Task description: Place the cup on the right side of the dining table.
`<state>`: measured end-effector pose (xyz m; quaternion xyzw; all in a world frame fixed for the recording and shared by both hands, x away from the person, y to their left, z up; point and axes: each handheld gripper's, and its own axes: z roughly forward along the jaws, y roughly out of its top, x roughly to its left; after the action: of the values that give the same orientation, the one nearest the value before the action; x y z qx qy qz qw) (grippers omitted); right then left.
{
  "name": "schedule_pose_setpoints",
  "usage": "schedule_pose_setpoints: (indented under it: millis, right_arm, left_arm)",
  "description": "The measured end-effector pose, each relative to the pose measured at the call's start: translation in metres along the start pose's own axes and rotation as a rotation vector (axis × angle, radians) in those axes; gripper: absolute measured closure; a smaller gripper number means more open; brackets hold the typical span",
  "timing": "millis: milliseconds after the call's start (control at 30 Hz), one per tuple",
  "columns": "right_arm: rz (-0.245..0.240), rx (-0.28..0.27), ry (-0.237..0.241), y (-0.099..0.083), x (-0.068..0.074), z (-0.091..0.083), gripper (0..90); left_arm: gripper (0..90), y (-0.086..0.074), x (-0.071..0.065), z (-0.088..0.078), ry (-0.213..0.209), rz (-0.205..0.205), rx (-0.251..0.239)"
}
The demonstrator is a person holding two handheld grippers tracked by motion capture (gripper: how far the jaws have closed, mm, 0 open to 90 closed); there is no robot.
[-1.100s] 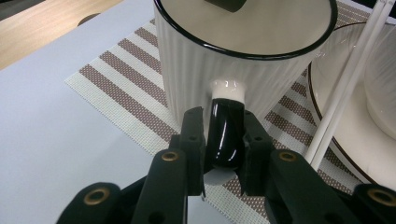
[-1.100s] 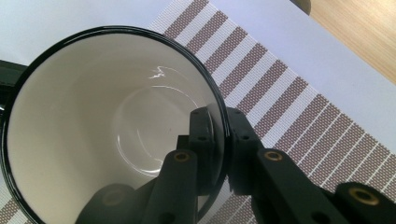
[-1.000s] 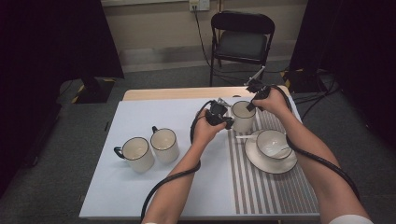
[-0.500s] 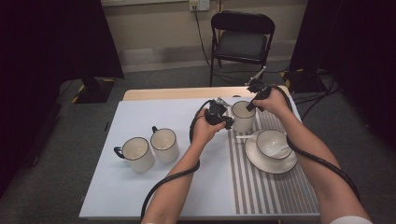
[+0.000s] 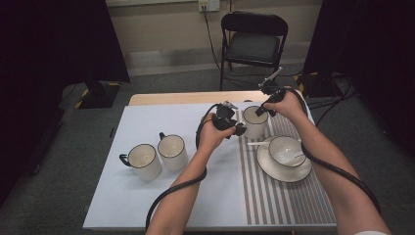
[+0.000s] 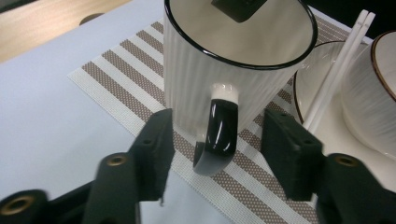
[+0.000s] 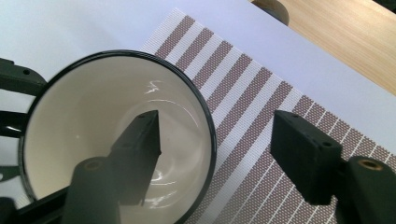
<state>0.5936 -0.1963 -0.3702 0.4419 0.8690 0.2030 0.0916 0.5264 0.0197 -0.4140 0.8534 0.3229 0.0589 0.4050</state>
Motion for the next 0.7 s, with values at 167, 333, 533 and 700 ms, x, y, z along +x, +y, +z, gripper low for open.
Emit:
schedule_pose_setpoints:
  millis: [167,333,533,700]
  right_arm:
    - [0.013,0.002,0.0,0.0,0.006,-0.004,25.7]
    - [0.003,-0.01,-0.016,0.001,0.009,-0.008,22.0]
    - [0.008,-0.024,-0.021,0.001,0.016,-0.017,20.5]
    - [0.011,-0.031,-0.028,0.001,0.02,-0.023,18.6]
  left_arm:
    - [34.8,-0.002,0.0,-0.005,0.011,-0.006,-0.017]
    - [29.7,-0.003,0.0,-0.013,0.02,-0.012,-0.014]
    - [23.0,-0.004,-0.003,-0.019,0.027,-0.022,-0.007]
    - [17.3,-0.005,-0.007,-0.024,0.031,0.016,0.001]
